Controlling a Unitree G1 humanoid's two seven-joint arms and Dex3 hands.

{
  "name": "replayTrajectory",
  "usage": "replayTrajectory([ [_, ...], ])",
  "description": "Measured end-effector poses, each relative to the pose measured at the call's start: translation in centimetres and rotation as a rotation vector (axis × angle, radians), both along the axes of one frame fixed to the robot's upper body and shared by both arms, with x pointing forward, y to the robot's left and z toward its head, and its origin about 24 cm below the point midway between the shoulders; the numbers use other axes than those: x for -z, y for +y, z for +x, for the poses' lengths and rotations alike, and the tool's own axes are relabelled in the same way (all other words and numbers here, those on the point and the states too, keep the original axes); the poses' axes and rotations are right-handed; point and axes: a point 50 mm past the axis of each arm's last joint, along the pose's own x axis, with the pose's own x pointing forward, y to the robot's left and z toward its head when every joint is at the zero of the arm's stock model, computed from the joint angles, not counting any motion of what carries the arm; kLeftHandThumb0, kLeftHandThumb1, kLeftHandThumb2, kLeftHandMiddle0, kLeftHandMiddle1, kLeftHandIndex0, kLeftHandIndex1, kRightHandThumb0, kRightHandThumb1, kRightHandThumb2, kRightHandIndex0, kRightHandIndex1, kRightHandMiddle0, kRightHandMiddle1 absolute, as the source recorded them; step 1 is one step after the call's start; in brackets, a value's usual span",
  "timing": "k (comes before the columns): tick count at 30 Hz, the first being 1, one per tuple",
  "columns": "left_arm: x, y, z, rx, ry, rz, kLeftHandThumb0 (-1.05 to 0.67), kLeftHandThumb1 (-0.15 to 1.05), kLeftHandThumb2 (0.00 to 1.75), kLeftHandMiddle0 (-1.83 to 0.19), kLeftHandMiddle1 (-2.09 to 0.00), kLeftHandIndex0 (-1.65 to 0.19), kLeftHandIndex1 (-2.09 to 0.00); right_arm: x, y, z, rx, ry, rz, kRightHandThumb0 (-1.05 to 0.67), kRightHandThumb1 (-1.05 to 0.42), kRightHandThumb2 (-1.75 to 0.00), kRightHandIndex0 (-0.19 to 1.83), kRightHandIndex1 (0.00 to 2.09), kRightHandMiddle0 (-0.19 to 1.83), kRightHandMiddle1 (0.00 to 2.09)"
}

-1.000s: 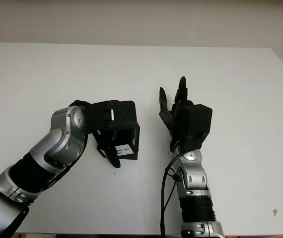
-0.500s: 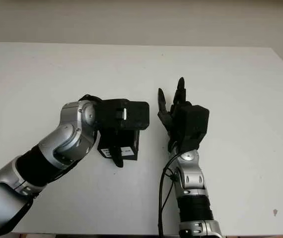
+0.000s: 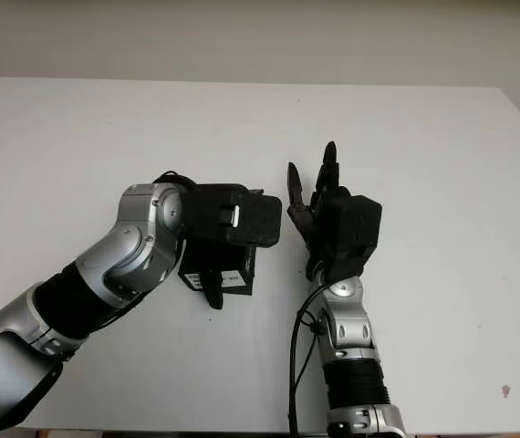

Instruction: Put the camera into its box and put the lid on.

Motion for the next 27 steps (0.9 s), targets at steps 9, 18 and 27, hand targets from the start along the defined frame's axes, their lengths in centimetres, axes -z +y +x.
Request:
replayTrajectory([
  [9, 0.1, -0.6, 0.0, 0.106, -0.011, 0.052, -0.55, 1.04, 0.29, 0.08, -1.95, 0.12, -1.62, -0.1, 0.1, 0.0, -0.003, -0.006, -0.001, -0.53, -1.05, -0.45, -0.12, 0.06, -0.07, 0.05],
  [18, -0.4, -2.7, -1.6, 0.152, 0.108, 0.006, -0.78, 1.05, 0.58, 0.19, 0.00, 0.19, 0.00, -0.1, -0.2, 0.0, 0.010, -0.002, -0.016, -0.54, -1.05, -0.46, -0.11, 0.06, -0.07, 0.05],
  [27, -0.6, -2.1, -2.0, 0.172, 0.123, -0.039, -0.82, 1.05, 0.60, 0.19, 0.00, 0.19, 0.00, -0.1, -0.6, 0.0, 0.020, 0.011, -0.011, -0.55, -1.05, -0.44, -0.12, 0.05, -0.07, 0.05],
])
